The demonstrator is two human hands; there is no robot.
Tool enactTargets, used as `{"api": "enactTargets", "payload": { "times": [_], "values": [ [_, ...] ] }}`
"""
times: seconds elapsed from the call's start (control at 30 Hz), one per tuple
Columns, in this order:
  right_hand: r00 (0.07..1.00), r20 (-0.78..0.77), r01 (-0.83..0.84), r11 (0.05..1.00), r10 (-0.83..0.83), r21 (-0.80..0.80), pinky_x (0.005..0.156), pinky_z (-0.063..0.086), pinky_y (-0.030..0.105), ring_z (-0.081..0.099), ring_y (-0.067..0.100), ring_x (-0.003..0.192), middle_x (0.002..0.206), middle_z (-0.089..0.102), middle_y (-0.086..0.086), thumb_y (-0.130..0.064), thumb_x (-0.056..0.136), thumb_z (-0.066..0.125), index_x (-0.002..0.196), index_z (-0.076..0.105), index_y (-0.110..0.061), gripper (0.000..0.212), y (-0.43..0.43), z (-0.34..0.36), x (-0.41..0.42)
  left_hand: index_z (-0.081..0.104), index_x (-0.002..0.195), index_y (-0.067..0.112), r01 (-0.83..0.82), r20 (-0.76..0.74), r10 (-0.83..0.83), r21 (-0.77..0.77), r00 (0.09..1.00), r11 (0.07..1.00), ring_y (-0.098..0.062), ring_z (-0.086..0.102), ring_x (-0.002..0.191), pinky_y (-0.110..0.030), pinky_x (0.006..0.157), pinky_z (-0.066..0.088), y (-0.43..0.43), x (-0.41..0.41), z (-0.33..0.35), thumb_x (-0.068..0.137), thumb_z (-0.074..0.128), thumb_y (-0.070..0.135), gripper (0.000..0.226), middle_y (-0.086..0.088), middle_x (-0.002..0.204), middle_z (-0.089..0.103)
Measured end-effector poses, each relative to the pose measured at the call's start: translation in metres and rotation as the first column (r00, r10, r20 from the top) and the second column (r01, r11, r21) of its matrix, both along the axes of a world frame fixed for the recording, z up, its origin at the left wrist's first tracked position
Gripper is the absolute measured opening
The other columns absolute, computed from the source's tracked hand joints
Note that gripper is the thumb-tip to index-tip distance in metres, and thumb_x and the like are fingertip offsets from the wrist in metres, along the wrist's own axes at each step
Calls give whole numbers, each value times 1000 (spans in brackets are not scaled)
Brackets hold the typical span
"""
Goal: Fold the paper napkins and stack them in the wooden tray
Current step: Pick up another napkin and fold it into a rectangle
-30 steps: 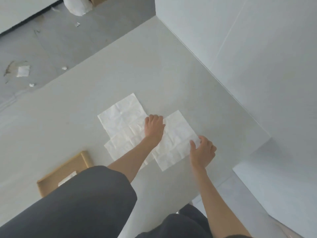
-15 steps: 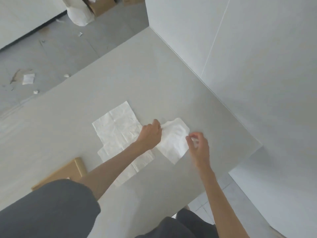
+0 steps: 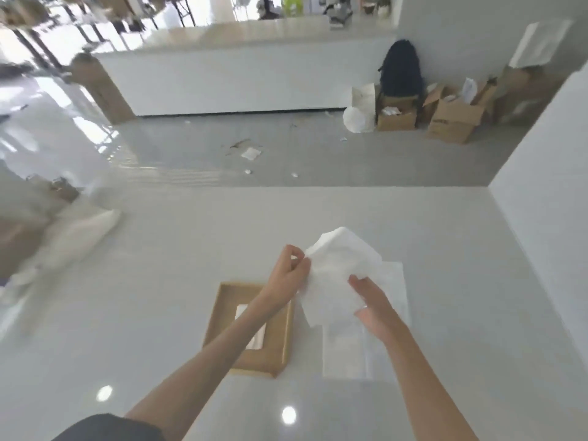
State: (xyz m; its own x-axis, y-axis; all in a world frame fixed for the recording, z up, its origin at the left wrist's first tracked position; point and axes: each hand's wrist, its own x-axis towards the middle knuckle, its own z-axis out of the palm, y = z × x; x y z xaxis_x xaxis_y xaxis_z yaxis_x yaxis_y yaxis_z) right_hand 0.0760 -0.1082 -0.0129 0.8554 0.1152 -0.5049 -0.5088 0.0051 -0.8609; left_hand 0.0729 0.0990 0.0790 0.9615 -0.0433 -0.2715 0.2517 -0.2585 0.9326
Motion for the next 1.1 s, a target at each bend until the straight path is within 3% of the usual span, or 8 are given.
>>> {"api": "enactTargets", "payload": {
  "times": [0.13, 0.23, 0.37, 0.47, 0.6, 0.8, 0.93, 1.1],
  "values": [
    [995, 76, -73, 988, 63, 134, 92, 51, 36, 64, 21, 105, 104, 73, 0, -23, 100, 62, 104, 68, -10, 14, 120, 33, 24, 43, 104, 8, -186, 24, 185, 12, 982, 983, -18, 49, 70, -25, 57, 39, 117, -8, 28, 105, 47, 16, 9, -10, 84, 55],
    [966, 244, -81, 997, 81, -10, 73, 44, 31, 59, 13, 78, 84, 64, -3, -33, 92, 72, 87, 63, -16, 20, 178, 70, 49, 45, 108, 9, -293, 60, 292, -7, 954, 956, -17, 50, 71, -25, 60, 41, 194, -2, 48, 105, 48, 16, 9, -10, 87, 57],
    [928, 366, -93, 995, 71, 43, 69, 52, 22, 72, 8, 84, 96, 77, -12, -51, 81, 75, 103, 67, -35, 29, 197, 117, 75, 51, 123, 3, -260, 51, 273, -187, 961, 947, -26, 63, 88, -45, 79, 54, 251, 24, 67, 103, 56, 15, 24, -14, 102, 65],
    [937, 315, -191, 977, 153, 94, 77, 60, 26, 74, 20, 108, 121, 76, 1, -40, 89, 75, 125, 68, -23, 41, 202, 123, 71, 61, 119, -1, -134, 18, 142, -239, 990, 962, -26, 66, 93, -42, 82, 57, 263, 41, 71, 101, 60, 15, 24, -12, 104, 68],
    [946, 320, -84, 989, 42, 119, 87, 60, 38, 71, 27, 113, 125, 73, 9, -31, 90, 73, 126, 70, -16, 39, 196, 133, 71, 61, 111, 4, -54, 32, 66, -289, 997, 956, -20, 67, 83, -27, 66, 57, 262, 54, 76, 97, 64, 8, 15, -8, 96, 70],
    [942, 335, -40, 998, 22, 46, 93, 58, 48, 72, 29, 110, 121, 75, 9, -40, 89, 71, 122, 72, -16, 41, 174, 167, 78, 56, 111, 8, 135, 148, -97, -274, 984, 952, -25, 69, 83, -36, 78, 56, 247, 67, 94, 95, 63, -1, 20, -12, 97, 74],
    [923, 378, -92, 995, 75, 27, 75, 60, 32, 74, 23, 102, 111, 77, 4, -56, 78, 76, 116, 75, -18, 54, 158, 186, 80, 57, 124, 7, 213, 228, -150, -283, 962, 935, -27, 70, 96, -40, 88, 54, 245, 72, 111, 95, 64, 0, 30, -17, 107, 74],
    [867, 493, -21, 981, -77, 191, 77, 60, 29, 74, 25, 103, 115, 77, 6, -34, 75, 84, 112, 76, -16, 41, 147, 200, 89, 69, 119, 9, 173, 269, -76, -358, 960, 917, -25, 72, 98, -30, 83, 55, 238, 72, 126, 91, 68, 4, 29, -13, 112, 75]
  ]
}}
